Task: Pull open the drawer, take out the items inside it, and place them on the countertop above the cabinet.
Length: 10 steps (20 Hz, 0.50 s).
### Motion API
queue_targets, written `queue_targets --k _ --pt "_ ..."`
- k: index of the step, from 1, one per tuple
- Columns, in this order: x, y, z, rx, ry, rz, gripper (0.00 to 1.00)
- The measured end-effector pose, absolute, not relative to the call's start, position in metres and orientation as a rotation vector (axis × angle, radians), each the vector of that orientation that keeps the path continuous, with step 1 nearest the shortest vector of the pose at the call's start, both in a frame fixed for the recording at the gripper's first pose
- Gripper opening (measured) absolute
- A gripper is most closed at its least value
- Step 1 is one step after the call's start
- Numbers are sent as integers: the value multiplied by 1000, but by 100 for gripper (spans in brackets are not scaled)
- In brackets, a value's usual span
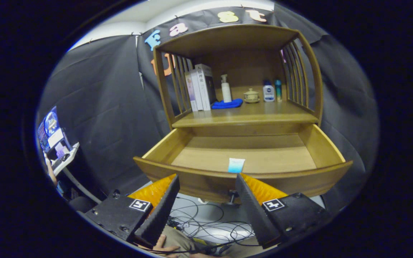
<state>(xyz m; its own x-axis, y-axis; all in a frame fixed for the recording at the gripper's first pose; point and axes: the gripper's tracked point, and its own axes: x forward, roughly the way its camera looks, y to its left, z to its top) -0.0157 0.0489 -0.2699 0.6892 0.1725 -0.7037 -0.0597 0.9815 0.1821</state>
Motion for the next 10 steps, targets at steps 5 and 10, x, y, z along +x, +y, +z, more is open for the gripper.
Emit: queue_targets --k 5,10 --pt "25 35 -282 127 932 42 98" --pt "51 32 -331 253 1212 -13 98"
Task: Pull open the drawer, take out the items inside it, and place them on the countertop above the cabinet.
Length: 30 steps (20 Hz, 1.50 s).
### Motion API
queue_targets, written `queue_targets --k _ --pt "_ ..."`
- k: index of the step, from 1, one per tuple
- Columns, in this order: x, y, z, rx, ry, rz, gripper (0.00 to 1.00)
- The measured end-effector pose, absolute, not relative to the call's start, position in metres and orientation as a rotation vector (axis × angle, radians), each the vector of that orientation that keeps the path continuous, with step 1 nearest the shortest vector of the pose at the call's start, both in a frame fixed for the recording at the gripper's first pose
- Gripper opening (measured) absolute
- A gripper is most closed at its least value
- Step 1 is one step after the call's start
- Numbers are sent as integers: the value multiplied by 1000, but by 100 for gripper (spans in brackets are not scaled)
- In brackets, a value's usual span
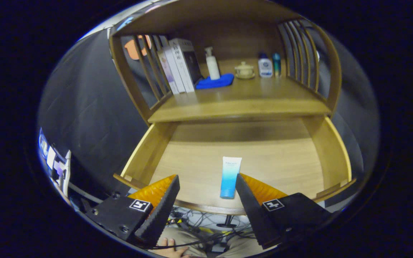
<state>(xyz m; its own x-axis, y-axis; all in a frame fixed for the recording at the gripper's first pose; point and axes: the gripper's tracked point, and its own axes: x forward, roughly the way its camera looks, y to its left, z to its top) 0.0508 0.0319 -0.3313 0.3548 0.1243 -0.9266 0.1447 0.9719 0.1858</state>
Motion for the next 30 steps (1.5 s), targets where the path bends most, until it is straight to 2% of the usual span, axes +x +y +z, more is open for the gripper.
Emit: queue_targets --k 7,12,15,20,30 --pt "54 12 -389 294 1526 -155 96" --pt "53 13 -416 281 1637 -204 93" --pt "53 7 -428 232 1668 -236 84" --pt "52 -1 -439 176 1723 -283 62" --pt "59 4 -437 182 1650 -274 42"
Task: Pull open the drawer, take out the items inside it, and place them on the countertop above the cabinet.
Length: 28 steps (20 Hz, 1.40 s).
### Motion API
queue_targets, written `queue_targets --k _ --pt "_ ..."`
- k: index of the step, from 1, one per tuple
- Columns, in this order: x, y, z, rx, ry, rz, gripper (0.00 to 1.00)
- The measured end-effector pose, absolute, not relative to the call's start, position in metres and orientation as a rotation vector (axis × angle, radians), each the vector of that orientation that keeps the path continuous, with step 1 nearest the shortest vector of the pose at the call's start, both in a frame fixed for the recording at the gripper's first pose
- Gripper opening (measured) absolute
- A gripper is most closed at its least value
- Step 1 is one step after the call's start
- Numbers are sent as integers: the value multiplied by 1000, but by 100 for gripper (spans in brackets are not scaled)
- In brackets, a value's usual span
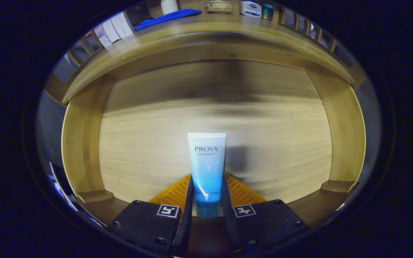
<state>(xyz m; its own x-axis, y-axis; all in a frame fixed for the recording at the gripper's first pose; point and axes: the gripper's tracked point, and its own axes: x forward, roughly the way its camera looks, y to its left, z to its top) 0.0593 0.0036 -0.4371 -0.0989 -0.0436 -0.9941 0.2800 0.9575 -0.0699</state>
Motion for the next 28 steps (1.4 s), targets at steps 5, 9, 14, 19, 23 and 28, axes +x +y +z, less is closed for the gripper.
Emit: queue_targets --k 5,9,14,19,23,28 --pt "70 -3 -400 231 1589 -249 41" --pt "86 -7 -358 236 1517 -224 41" --pt "114 -10 -313 231 1443 -183 41" --pt "153 -18 -289 204 1383 -187 41" --pt "190 -20 -285 210 1354 -176 41" --pt "237 -20 -283 202 1319 -173 41"
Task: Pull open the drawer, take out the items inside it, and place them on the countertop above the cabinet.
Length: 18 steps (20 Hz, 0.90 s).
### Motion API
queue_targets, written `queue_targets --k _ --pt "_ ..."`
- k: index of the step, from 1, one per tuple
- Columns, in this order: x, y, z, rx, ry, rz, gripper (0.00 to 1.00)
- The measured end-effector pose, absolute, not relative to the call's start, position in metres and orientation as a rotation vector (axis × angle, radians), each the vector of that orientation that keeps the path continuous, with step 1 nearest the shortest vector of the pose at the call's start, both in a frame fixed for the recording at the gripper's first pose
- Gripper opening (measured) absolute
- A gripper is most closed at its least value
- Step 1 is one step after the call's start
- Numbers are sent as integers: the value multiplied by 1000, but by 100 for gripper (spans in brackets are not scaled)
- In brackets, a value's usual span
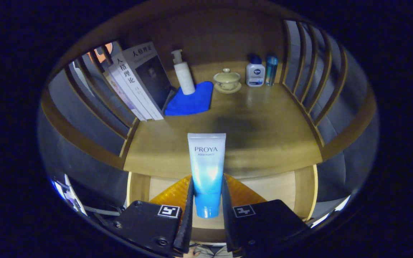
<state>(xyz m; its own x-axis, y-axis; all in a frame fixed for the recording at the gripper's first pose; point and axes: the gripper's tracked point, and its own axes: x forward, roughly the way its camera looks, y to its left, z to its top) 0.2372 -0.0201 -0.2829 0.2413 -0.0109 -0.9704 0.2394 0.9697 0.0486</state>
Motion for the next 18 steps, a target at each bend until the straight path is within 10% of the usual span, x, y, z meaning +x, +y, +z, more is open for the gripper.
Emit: queue_targets --k 18 --pt "306 -30 -367 164 1334 -238 44"
